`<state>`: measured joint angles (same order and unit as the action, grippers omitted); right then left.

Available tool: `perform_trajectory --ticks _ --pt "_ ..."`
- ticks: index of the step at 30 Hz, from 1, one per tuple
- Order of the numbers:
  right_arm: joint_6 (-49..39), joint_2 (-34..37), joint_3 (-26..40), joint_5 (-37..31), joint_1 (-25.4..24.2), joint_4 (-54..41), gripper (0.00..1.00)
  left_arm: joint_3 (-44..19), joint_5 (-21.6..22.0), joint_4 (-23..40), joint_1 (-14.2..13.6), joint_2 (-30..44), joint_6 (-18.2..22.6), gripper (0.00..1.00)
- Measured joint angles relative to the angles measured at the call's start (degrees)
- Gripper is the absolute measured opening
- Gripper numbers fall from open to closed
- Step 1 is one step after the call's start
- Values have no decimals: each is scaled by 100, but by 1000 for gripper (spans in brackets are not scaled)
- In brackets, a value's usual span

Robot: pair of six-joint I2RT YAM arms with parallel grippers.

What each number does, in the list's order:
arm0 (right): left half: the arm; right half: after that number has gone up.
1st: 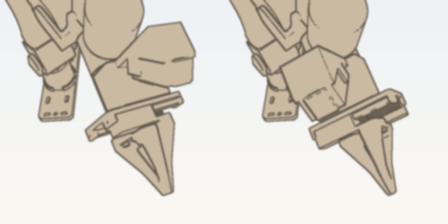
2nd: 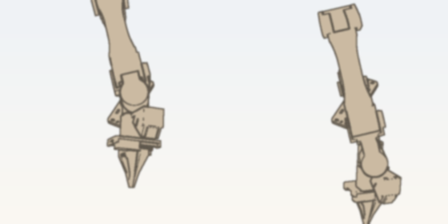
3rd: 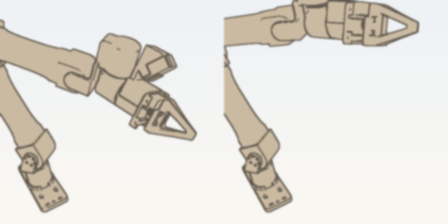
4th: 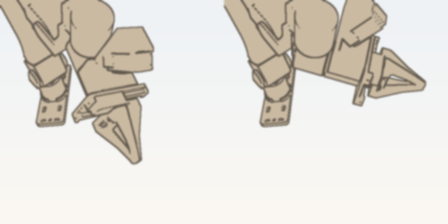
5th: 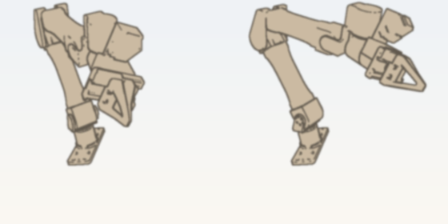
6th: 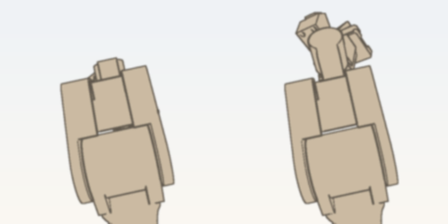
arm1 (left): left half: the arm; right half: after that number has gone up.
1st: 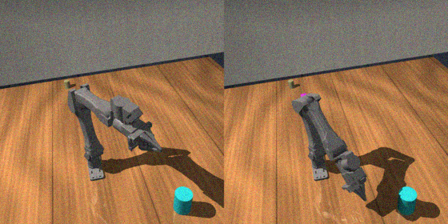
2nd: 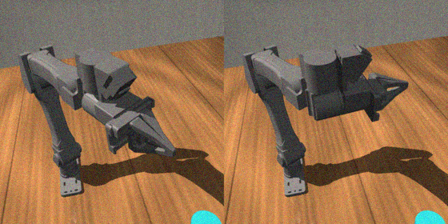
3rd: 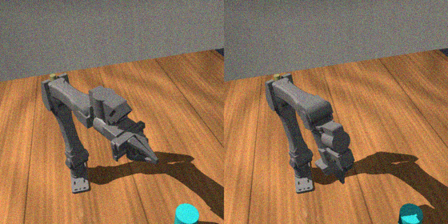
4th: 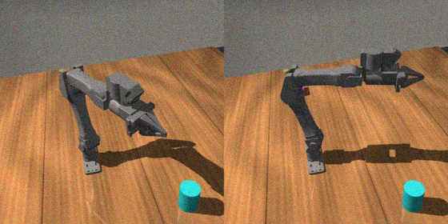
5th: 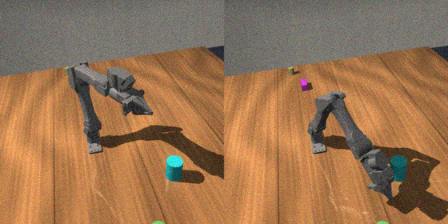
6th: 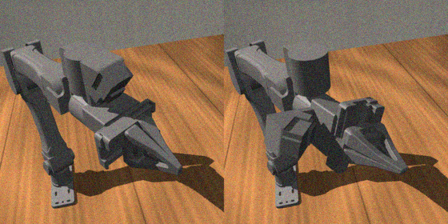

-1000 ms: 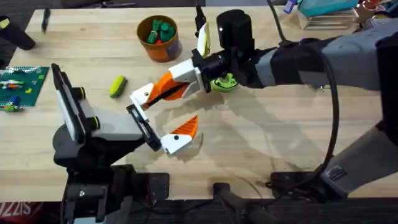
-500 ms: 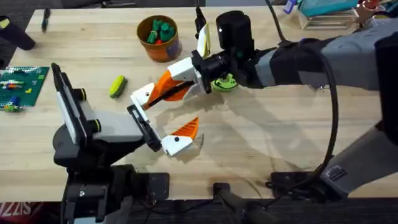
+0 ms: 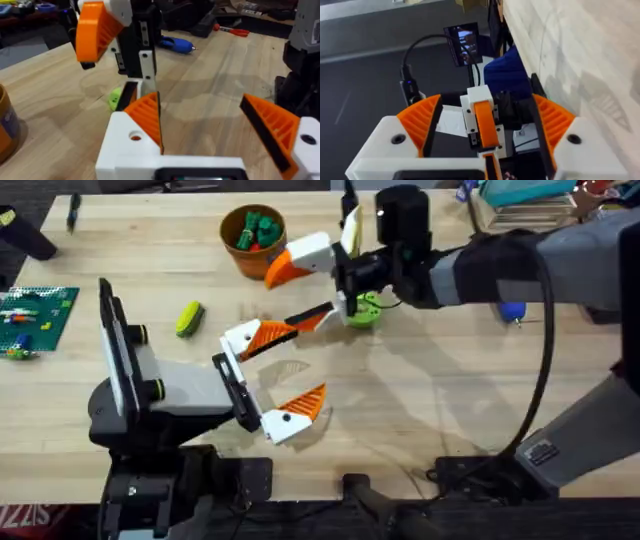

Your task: Pick up the gripper from the table and insert it into the empty holder that is missing its gripper. Then pick up a screw, insert it into the mounting hole, and use the screwdriver to tighten it. Finally, clean up the table by picking up the vegetable and placing it into the bucket.

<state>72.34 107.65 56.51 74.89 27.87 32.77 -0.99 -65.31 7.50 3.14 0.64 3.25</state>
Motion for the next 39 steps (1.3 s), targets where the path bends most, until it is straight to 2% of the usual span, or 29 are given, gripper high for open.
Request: perform_trajectory --ticks 4,9,14,16,19,23,26,31,35,39 --pt "-413 0 0 67 -376 -103 992 0 -5 1 0 0 0 986" --pt "-1309 1 0 44 -818 -812 992 0 -5 -1 0 0 0 985" --pt "-2253 1 0 -269 -845 -1476 992 0 17 -3 0 0 2 985" --pt "-2625 -1 5 -463 -814 -1865 992 0 34 -5 0 0 7 985" --pt "-3341 -79 117 -810 -801 -3169 993 0 43 -5 0 0 20 985" --pt "-4465 -679 637 -1977 -768 -5574 994 0 45 -5 0 -2 23 986" --pt "-5216 -1175 1212 -2967 -656 -6784 994 0 45 -5 0 0 24 986" --pt "-6099 -1844 1937 -4365 -96 -7648 994 0 47 -5 0 0 24 985" --pt "-6410 -2056 2052 -5302 377 -7942 994 0 47 -5 0 0 24 986" --pt "-6539 -1972 2052 -5816 558 -7968 995 0 47 -5 0 0 24 987"
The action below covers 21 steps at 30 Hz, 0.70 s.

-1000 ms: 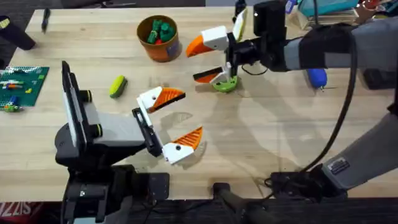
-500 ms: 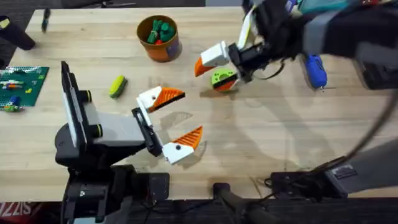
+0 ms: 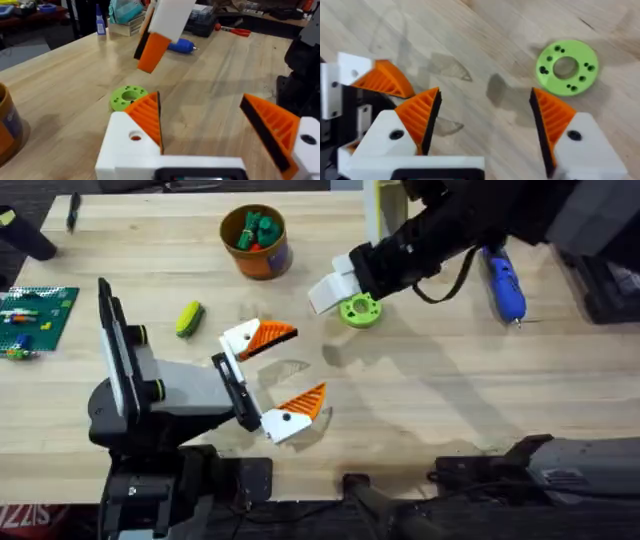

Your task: Pick up the gripper from the table and insert it into the empty holder that is missing its gripper. Then pick up a screw, insert it into the mounting hole, and use the screwdriver to tighten it. Finally, clean up the table by picking up the vegetable and placing it into the bucket.

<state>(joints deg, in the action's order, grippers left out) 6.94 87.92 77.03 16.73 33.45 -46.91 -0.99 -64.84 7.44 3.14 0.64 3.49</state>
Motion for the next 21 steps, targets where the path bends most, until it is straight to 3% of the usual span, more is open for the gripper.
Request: perform_trajectory --ticks 12,18,21 --pt "-298 146 -123 -709 29 -152 994 0 2 0 0 0 7 987" --pt "-287 146 -663 -944 79 203 993 0 2 0 0 0 15 986" --pt "-200 155 -1052 -988 105 714 942 0 7 -2 0 0 15 985"
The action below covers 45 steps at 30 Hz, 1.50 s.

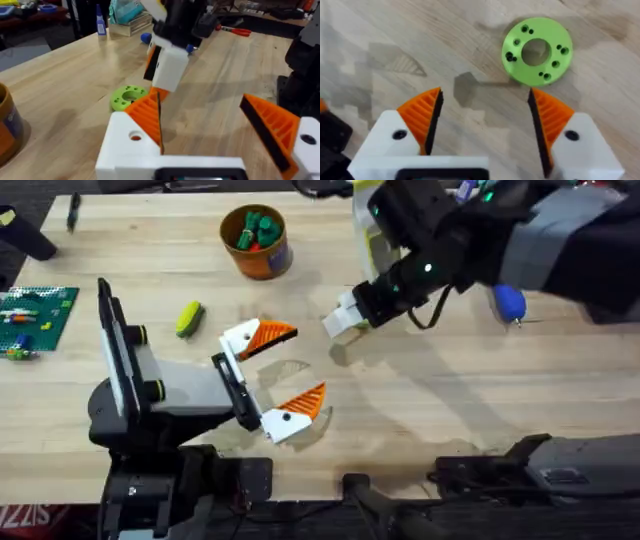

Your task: Pick up the gripper from the table and insert it into the empty holder that is missing its gripper. Then pick up a screw, insert it into the mounting hole, and use the screwdriver to tighten it. Finally, clean up the table by picking up the vegetable and placing it into the bucket.

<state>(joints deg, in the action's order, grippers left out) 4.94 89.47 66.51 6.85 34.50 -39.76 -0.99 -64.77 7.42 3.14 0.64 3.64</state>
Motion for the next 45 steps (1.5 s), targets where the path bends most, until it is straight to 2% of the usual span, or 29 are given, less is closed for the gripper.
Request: perform_trajectory --ticks 2,5,6,7,14,22,45 --pt "63 19 -196 -6 0 289 824 0 2 0 0 0 0 985" --pt "131 43 -305 -22 11 492 455 0 2 0 0 0 0 986" --pt "150 44 -309 -22 11 538 395 0 2 0 0 0 0 985" --pt "169 44 -309 -24 11 600 378 0 3 0 0 0 0 984" --pt "201 131 -309 -31 11 838 401 0 4 0 0 0 0 985" --pt "213 746 -309 -130 11 1294 412 0 4 0 0 -2 0 986" --pt "211 933 -309 -317 11 1560 424 0 2 0 0 0 0 985"
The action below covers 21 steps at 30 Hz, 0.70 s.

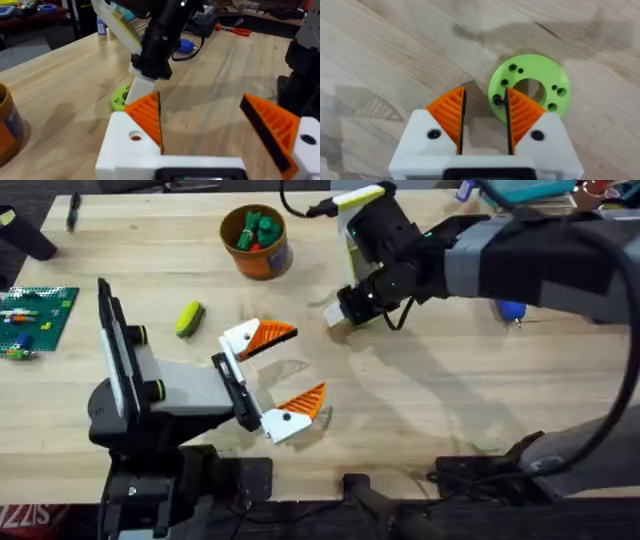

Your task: Pick up the gripper from the table and insert it into the empty holder that is missing its gripper. Then pick up a screw, insert it into the mounting hole, and use the screwdriver to tighten it. Finally, clean up the table by picking up the vegetable and placing it into the bucket.

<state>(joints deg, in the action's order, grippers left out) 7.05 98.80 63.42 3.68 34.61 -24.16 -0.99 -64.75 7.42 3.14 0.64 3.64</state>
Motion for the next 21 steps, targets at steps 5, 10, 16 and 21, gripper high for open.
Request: perform_trajectory --ticks 5,10,16,21 --pt "-2 16 0 -26 0 9 423 0 1 0 0 -1 0 985" --pt "-2 16 0 -28 0 11 418 0 2 0 0 0 0 985" --pt "-4 16 0 -72 0 9 341 0 2 0 0 -1 0 985" --pt "-3 17 0 -105 0 12 222 0 1 0 0 -1 0 985"
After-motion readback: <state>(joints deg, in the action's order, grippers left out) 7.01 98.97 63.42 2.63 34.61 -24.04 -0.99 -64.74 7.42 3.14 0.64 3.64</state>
